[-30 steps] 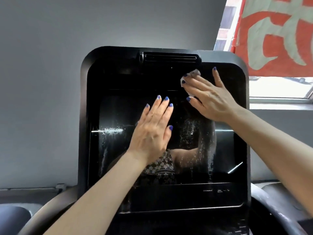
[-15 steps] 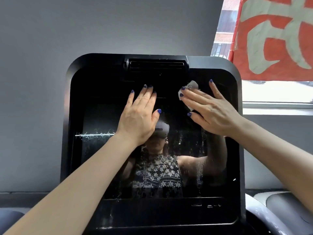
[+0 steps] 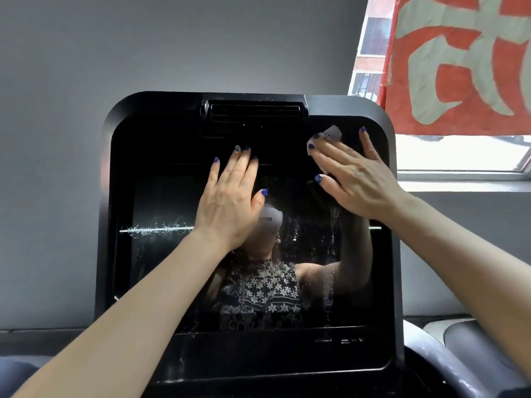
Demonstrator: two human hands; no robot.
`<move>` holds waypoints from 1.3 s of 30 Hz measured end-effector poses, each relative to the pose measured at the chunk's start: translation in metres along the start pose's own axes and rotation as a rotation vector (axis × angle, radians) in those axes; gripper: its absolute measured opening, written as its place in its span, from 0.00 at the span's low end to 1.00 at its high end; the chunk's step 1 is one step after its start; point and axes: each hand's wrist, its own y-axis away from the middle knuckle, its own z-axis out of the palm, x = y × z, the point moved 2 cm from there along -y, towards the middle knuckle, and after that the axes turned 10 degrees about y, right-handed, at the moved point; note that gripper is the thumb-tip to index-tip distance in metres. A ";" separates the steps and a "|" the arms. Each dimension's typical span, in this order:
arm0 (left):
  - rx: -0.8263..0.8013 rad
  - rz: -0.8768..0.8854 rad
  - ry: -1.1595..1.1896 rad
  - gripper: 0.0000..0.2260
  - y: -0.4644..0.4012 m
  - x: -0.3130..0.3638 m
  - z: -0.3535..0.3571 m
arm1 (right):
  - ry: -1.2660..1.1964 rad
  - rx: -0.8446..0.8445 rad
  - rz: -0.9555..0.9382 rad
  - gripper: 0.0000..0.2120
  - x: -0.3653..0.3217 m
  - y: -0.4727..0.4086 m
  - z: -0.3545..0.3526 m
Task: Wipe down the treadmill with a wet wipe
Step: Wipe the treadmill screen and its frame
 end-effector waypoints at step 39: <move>-0.068 0.298 -0.034 0.25 0.157 0.099 0.089 | 0.063 0.027 0.010 0.28 -0.003 0.131 0.023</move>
